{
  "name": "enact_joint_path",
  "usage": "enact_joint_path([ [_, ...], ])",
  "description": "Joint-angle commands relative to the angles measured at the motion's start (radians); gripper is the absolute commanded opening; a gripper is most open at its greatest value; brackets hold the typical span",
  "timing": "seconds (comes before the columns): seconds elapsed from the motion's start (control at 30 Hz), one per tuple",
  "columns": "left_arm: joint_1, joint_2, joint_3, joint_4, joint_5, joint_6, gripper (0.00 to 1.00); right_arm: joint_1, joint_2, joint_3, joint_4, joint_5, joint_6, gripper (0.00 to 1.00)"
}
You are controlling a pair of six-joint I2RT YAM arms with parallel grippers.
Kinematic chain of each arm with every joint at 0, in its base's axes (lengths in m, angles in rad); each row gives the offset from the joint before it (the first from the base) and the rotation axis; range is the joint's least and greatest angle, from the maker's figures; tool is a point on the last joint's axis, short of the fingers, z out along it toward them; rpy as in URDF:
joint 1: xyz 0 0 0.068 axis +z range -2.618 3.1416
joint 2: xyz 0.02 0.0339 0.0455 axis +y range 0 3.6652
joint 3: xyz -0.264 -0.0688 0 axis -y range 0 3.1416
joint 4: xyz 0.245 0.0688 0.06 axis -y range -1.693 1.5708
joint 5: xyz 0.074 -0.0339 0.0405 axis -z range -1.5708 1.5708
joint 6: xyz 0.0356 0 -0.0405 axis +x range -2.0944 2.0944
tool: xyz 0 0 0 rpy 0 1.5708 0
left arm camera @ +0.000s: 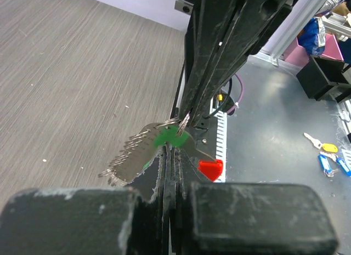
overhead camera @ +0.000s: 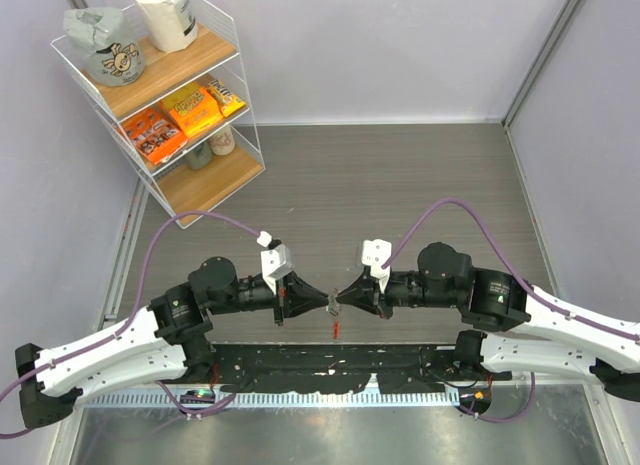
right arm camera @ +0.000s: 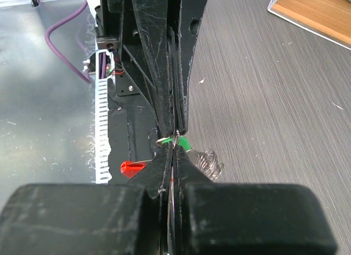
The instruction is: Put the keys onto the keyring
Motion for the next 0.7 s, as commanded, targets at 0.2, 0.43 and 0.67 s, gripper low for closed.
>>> enact_joint_path([
  [0.2, -0.003, -0.007, 0.052, 0.007, -0.005, 0.001, 0.0, 0.008, -0.024, 0.022, 0.055, 0.013, -0.018, 0.06],
  [0.43, -0.002, -0.007, 0.059, 0.013, 0.023, -0.006, 0.0, 0.01, -0.018, 0.022, 0.052, 0.025, -0.029, 0.06],
  [0.67, -0.002, -0.002, 0.066, 0.018, 0.039, -0.011, 0.0, 0.016, -0.001, 0.025, 0.058, 0.016, -0.041, 0.06],
])
